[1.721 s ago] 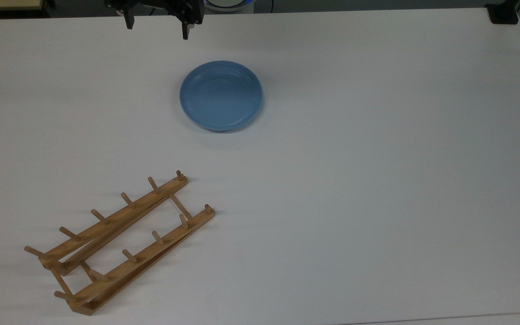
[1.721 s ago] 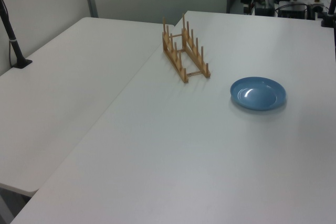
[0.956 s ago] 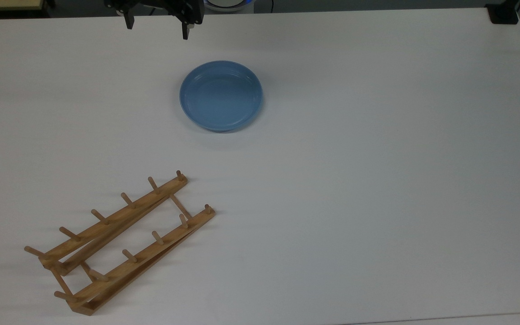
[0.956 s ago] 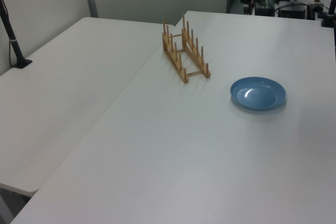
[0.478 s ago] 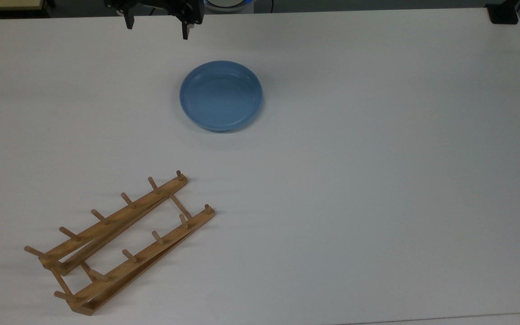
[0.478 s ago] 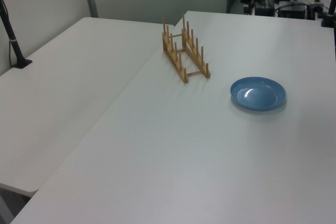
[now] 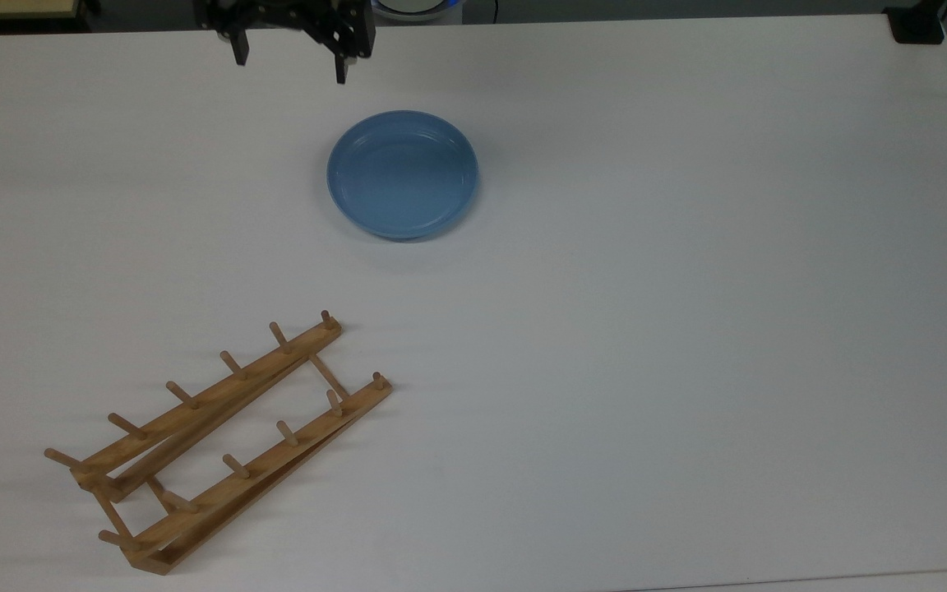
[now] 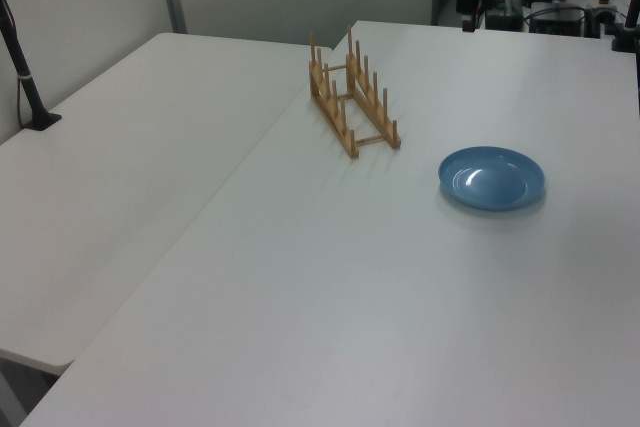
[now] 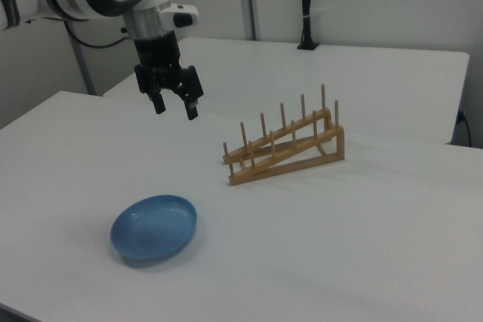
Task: Place plate in plate rack
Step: 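Lower the open gripper onto the rim of the blue plate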
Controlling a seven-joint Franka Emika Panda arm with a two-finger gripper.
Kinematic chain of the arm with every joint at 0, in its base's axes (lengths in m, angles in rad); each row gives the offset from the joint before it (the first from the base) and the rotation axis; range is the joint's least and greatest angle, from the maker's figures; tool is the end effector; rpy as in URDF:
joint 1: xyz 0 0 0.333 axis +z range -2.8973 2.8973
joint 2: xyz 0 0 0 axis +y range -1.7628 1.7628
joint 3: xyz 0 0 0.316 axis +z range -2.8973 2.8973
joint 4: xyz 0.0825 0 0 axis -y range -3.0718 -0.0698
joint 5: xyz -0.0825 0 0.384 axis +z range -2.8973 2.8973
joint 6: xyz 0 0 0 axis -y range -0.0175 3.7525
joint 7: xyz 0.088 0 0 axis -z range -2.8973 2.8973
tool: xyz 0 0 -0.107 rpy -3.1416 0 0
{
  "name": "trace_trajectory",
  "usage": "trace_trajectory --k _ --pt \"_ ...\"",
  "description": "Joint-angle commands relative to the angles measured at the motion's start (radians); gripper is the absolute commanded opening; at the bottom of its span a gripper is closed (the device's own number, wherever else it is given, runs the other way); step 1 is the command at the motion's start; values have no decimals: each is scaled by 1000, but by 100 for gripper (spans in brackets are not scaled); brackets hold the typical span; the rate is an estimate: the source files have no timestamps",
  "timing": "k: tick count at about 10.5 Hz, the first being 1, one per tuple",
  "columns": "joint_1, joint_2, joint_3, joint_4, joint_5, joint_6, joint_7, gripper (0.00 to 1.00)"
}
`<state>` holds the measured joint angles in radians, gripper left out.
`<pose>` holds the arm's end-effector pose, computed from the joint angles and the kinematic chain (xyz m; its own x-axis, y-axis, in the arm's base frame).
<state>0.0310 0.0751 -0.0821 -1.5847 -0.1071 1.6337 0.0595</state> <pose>0.5797 -0.0388 0.5815 0.9945 -0.1032 -0.0195 -0.1004 -0.9884 0.1140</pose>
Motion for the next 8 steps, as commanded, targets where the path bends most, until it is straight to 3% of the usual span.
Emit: trace_trajectory --k 1,5,6,8 --pt "21 60 2 -9 -23 15 -15 100" --pt "32 140 4 -75 -32 49 -173 100" --pt "39 140 4 -140 -57 99 -216 100" --pt "41 144 4 -289 -110 229 -280 91"
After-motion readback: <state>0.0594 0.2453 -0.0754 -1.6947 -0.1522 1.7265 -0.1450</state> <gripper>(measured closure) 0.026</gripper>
